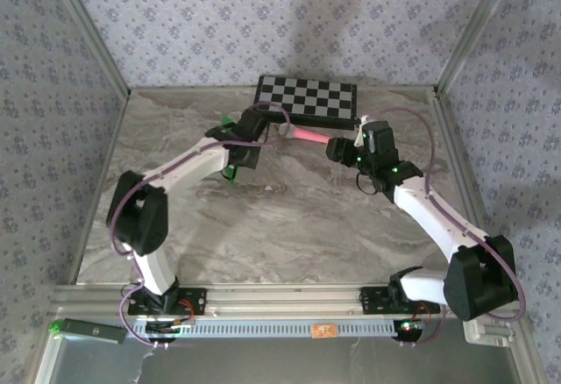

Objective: Fold a paper plane with a square sheet of paper (pick it up from the middle)
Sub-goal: Turn over the paper at the center of the table.

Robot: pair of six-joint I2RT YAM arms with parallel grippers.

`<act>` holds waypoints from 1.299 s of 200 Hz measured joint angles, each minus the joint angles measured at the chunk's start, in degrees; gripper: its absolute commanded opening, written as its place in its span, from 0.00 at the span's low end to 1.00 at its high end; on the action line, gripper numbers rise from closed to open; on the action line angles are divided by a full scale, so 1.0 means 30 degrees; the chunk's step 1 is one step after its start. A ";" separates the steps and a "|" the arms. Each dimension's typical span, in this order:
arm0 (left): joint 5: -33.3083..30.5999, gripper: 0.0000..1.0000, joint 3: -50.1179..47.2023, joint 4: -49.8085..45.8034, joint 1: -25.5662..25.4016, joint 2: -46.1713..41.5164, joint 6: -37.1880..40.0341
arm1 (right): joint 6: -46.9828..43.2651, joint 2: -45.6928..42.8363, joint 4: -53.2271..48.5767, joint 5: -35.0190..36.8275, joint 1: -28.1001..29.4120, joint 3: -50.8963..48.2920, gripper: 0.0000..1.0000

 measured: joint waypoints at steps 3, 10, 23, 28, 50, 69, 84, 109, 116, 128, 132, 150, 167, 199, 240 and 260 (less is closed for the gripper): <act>-0.0459 0.06 0.0131 -0.0189 -0.0102 0.0299 0.0095 | 0.0000 -0.0066 -0.0036 0.0066 -0.0051 -0.0066 0.65; -0.1515 0.05 0.0444 -0.0678 -0.0313 0.1020 0.0321 | 0.0000 -0.0182 -0.0117 0.0182 -0.0168 -0.0189 0.65; -0.3060 0.05 0.0896 -0.1355 -0.0678 0.2229 0.0619 | 0.0000 -0.0270 -0.0270 0.0335 -0.0357 -0.0255 0.65; -0.3599 0.05 0.1078 -0.1617 -0.0838 0.2703 0.0736 | 0.0000 -0.0277 -0.0313 0.0342 -0.0415 -0.0255 0.65; -0.5435 0.05 0.1654 -0.2331 -0.1457 0.4240 0.1115 | 0.0000 -0.0284 -0.0510 0.0350 -0.0597 -0.0291 0.65; -0.6397 0.04 0.2164 -0.2696 -0.1843 0.5180 0.1326 | 0.0000 -0.0335 -0.0743 0.0357 -0.0692 -0.0379 0.65; -0.6812 0.04 0.2608 -0.2907 -0.2062 0.5814 0.1464 | 0.0000 -0.0430 -0.0787 0.0350 -0.0816 -0.0503 0.65; -0.7147 0.04 0.2878 -0.3104 -0.2251 0.6637 0.1523 | 0.0073 -0.0627 -0.0816 0.0342 -0.1064 -0.0772 0.65; -0.7155 0.05 0.2900 -0.3126 -0.2295 0.6870 0.1515 | 0.0095 -0.0634 -0.0809 0.0342 -0.1122 -0.0809 0.65; -0.7147 0.06 0.2907 -0.3184 -0.2331 0.7242 0.1515 | 0.0153 -0.0634 -0.0809 0.0335 -0.1173 -0.0860 0.65; -0.7147 0.06 0.2907 -0.3206 -0.2339 0.7359 0.1508 | 0.0153 -0.0634 -0.0816 0.0335 -0.1195 -0.0867 0.65; -0.7133 0.09 0.2907 -0.3337 -0.2339 0.7694 0.1494 | 0.0219 -0.0634 -0.0794 0.0321 -0.1246 -0.0947 0.65; -0.6994 0.13 0.2907 -0.3439 -0.2339 0.7825 0.1392 | 0.0357 -0.0634 -0.0801 0.0321 -0.1297 -0.1005 0.65; -0.6120 0.20 0.3126 -0.3687 -0.2375 0.8036 0.0831 | 0.0495 -0.0634 -0.0765 0.0291 -0.1333 -0.1115 0.65; -0.4758 0.25 0.3585 -0.4095 -0.2353 0.8029 -0.0095 | 0.0597 -0.0627 -0.0641 0.0022 -0.1384 -0.1180 0.65; -0.4102 0.28 0.3738 -0.4189 -0.2353 0.7912 -0.0554 | 0.0721 -0.0612 -0.0525 -0.0175 -0.1384 -0.1180 0.65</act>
